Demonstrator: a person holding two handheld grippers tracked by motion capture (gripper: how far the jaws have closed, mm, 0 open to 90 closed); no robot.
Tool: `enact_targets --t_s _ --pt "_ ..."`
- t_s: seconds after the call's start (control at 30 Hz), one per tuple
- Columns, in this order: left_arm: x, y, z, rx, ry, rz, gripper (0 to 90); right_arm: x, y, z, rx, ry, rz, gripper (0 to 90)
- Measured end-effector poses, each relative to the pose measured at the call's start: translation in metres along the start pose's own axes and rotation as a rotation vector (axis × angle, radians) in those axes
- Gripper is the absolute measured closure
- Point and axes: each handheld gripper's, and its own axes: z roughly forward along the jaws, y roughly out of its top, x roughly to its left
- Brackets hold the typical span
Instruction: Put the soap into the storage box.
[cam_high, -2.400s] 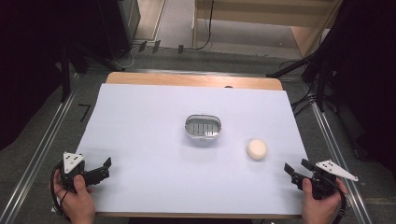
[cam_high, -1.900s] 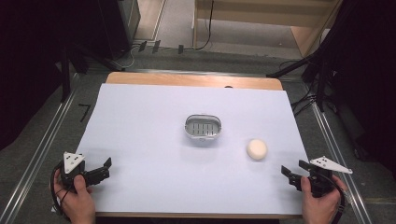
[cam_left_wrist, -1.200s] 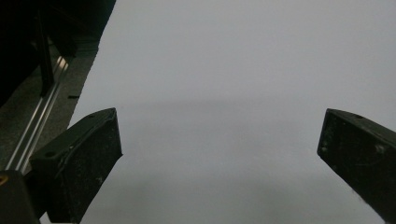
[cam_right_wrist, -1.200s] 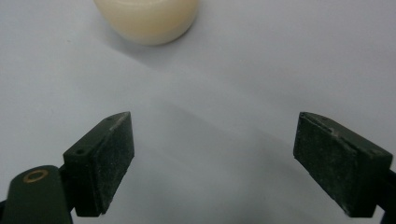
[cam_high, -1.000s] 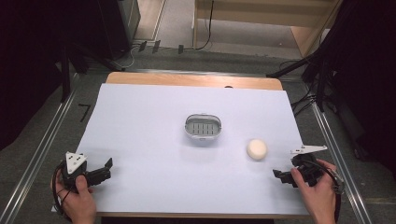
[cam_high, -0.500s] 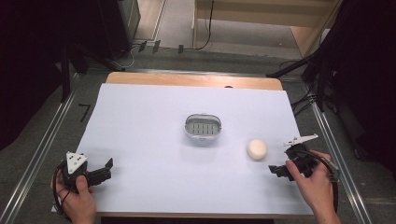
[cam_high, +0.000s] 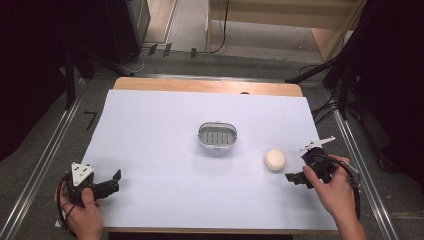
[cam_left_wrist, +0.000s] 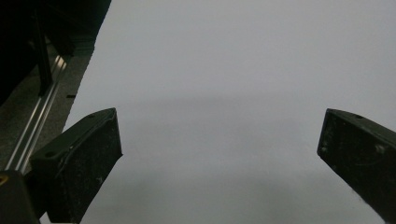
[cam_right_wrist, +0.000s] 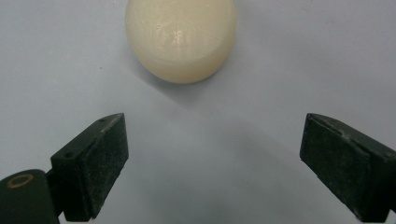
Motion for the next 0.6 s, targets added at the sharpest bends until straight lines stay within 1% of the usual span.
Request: enact_targets --t_s 0.13,0.17,0.2,0.3,0.4,0.53,0.6 --pt "0.0 0.0 0.0 0.002 0.001 0.002 0.1 0.001 0.002 0.001 0.011 0.014 -0.005 8.4" --pt "0.0 0.0 0.0 0.003 0.002 0.003 0.1 0.001 0.003 0.002 0.016 0.015 -0.014 8.5" --pt "0.0 0.0 0.0 0.002 0.001 0.002 0.1 0.002 0.004 0.003 0.021 0.016 -0.009 8.4" --pt "0.0 0.0 0.0 -0.001 0.001 0.0 0.1 0.003 0.007 0.004 0.029 0.019 -0.016 8.6" --pt "-0.001 0.0 0.0 0.006 0.004 0.007 0.1 0.005 0.012 0.007 0.026 0.027 -0.029 8.6" --pt "0.0 0.0 0.0 0.0 0.002 0.002 0.1 0.006 0.015 0.009 0.029 0.032 -0.035 8.6" --pt "0.0 0.0 0.0 0.0 0.002 0.002 0.1 0.007 0.016 0.01 0.027 0.034 -0.029 8.6"
